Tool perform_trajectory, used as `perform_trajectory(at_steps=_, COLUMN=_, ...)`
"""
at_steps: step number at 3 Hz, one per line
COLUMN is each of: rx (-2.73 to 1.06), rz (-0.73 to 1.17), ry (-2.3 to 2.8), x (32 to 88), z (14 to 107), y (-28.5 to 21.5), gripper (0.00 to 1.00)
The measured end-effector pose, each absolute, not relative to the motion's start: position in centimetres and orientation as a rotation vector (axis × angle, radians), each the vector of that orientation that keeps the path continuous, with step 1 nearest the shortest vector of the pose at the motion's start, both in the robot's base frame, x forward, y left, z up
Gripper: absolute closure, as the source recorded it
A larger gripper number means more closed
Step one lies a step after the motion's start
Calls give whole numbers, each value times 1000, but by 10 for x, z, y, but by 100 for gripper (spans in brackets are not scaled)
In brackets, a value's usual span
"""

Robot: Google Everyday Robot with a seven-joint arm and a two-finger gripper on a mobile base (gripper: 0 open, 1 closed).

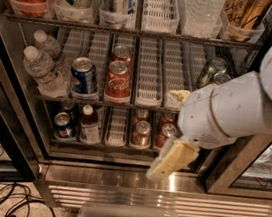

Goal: Pick pepsi can from middle shelf of fridge

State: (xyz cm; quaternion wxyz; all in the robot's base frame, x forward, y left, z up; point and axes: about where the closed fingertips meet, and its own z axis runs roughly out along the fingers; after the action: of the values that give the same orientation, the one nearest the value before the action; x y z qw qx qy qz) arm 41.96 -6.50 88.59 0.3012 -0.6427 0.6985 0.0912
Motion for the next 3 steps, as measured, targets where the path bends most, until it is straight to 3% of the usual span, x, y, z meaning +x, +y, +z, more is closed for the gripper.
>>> perform_trajectory(at_steps=3, rx=-1382, rz=397, ry=1692, x=446, z=850, y=69, gripper=0)
